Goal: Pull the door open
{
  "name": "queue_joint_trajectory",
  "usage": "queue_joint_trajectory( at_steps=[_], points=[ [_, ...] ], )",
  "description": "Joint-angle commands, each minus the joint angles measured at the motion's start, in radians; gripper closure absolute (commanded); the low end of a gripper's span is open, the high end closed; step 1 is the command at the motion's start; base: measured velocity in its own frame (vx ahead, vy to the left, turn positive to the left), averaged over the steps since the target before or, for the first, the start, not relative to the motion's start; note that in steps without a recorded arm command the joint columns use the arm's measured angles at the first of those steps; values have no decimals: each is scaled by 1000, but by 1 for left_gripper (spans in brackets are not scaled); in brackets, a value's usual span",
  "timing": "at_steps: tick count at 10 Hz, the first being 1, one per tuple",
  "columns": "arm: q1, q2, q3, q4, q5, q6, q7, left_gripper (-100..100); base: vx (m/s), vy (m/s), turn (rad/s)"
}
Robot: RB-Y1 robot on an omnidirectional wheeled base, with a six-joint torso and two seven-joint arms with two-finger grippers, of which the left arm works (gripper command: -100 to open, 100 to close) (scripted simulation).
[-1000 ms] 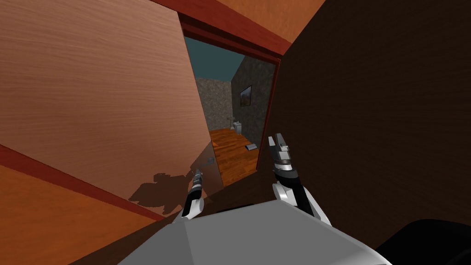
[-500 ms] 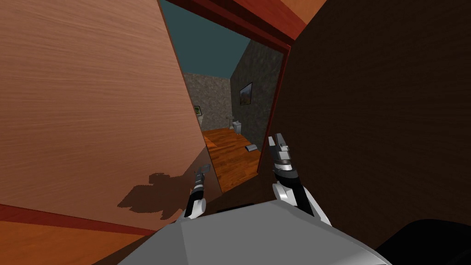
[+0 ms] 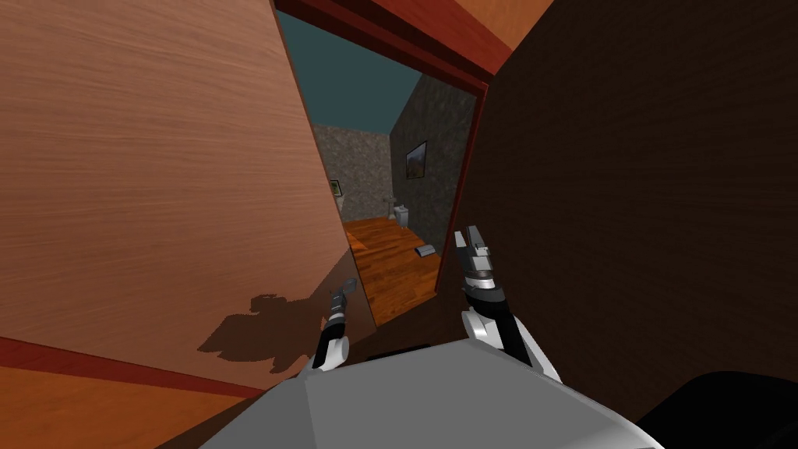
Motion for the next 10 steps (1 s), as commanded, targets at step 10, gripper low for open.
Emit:
queue_joint_trajectory(
  at_steps=[10],
  points=[
    [8,55,-19,22,-3,16,42,100,-162,-4,-7]
  ],
)
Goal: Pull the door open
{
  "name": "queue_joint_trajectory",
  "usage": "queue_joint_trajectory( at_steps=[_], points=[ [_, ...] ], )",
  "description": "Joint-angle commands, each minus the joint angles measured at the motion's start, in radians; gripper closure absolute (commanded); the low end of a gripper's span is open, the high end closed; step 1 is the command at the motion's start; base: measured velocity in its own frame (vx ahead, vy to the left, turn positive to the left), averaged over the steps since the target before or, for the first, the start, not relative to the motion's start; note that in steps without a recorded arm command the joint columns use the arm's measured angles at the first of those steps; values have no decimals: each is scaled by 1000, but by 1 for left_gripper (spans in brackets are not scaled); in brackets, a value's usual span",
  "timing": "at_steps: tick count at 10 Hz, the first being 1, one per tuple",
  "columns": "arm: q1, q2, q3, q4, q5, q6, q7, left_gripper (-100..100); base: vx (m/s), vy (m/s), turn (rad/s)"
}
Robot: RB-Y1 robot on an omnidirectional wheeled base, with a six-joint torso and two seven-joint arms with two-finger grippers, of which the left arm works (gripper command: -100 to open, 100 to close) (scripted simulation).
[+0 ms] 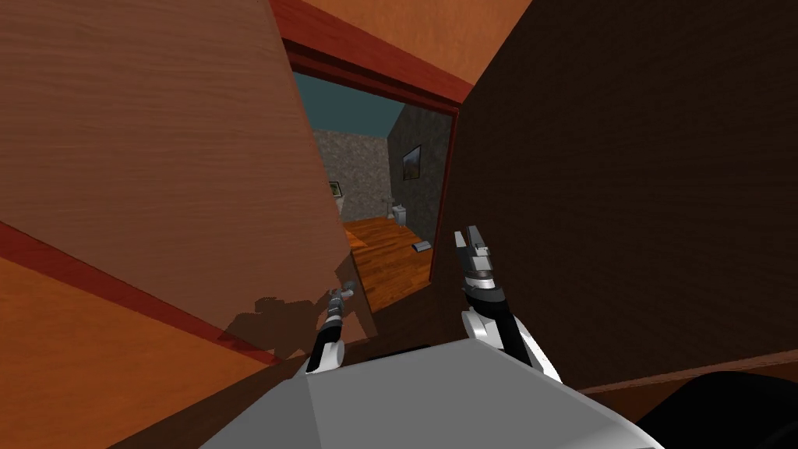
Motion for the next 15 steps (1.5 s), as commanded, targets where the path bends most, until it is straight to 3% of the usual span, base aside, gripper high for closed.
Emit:
queue_joint_trajectory(
  at_steps=[1,2,4,6,7,10,12,15],
  points=[
    [-15,16,5,39,3,-14,12,100,-129,-4,10],
    [-12,31,-2,45,0,-11,26,100,-170,-11,-25],
    [-9,45,-9,49,-3,-9,41,100,-199,10,-17],
    [-9,45,-9,49,-3,-9,41,100,-109,4,6],
    [-6,60,-19,51,-7,-9,60,100,-144,27,-81],
    [0,82,-41,46,-20,-20,101,100,-177,49,-144],
    [3,86,-58,34,-33,-36,130,100,-15,57,-224],
    [4,86,-63,30,-38,-42,138,100,147,28,-64]
  ],
)
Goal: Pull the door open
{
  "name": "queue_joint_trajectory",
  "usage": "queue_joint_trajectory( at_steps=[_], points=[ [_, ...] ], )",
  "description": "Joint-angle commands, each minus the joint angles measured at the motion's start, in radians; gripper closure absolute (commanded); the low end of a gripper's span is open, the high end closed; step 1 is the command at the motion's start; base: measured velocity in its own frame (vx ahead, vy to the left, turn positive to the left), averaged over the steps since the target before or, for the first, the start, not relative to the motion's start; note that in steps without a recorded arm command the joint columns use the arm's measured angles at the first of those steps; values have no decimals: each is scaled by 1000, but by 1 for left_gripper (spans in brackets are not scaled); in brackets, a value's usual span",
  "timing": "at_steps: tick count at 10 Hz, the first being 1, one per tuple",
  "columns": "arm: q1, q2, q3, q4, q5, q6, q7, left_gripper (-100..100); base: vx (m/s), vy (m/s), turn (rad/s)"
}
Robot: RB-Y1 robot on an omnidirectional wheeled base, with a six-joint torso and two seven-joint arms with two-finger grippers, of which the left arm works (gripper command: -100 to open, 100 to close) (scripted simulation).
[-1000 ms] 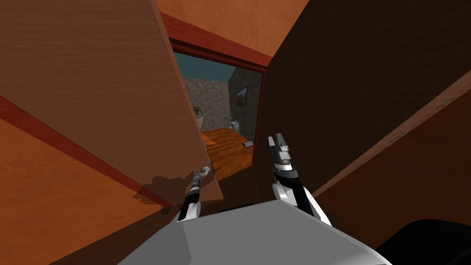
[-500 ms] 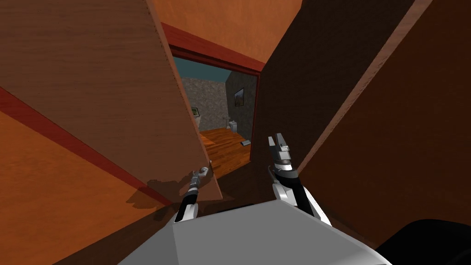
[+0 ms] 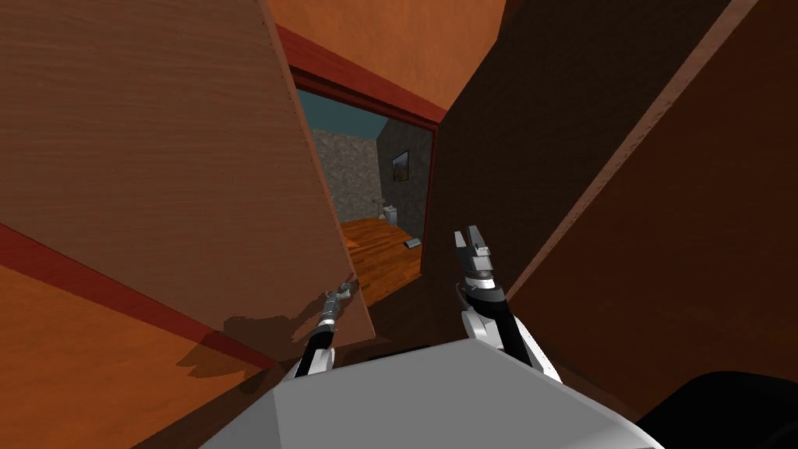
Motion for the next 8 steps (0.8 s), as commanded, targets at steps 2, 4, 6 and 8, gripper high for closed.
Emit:
queue_joint_trajectory(
  at_steps=[2,4,6,8],
  points=[
    [-1,-3,-6,-11,-6,-6,7,100,192,15,-54],
    [8,13,-4,-8,-3,-13,18,100,14,13,-77],
    [14,22,-8,-6,-3,-21,29,100,-150,26,-141],
    [25,40,-15,-1,-3,-35,51,100,-154,-23,-117]
  ],
)
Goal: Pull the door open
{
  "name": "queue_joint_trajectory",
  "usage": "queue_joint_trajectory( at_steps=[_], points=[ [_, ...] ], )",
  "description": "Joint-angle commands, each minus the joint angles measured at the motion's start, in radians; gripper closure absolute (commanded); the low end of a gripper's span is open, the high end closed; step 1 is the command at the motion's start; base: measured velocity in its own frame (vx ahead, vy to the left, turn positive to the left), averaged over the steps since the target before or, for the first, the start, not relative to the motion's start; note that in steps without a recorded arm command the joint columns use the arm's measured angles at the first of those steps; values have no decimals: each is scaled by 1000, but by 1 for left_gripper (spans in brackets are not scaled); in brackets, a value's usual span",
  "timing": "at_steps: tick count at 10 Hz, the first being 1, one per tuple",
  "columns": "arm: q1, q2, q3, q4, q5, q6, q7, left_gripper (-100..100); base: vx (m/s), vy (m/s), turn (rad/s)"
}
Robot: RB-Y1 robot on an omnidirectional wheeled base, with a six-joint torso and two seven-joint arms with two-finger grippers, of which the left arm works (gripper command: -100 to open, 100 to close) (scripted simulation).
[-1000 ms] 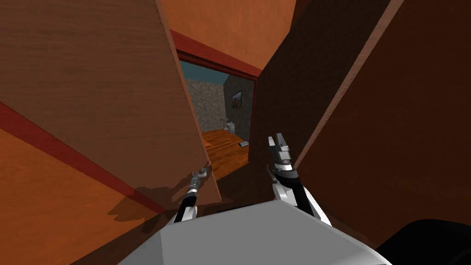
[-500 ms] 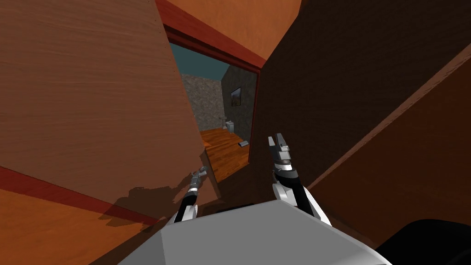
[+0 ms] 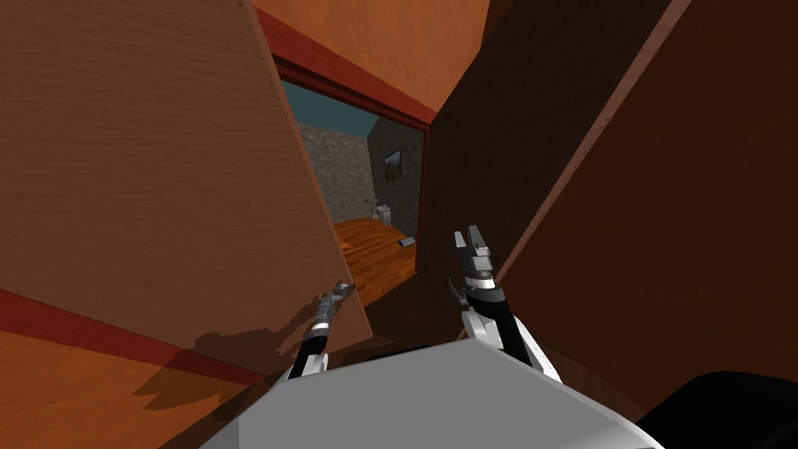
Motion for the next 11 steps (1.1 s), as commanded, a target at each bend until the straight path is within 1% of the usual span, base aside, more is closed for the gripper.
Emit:
queue_joint_trajectory(
  at_steps=[1,6,10,11],
  points=[
    [11,13,-13,5,-2,-16,26,100,-176,-39,-199],
    [59,91,-44,24,-4,-79,119,100,-139,-20,-173],
    [93,145,-65,37,-5,-123,186,100,-78,9,-110],
    [89,142,-56,35,-2,-110,172,100,-30,17,-14]
  ],
)
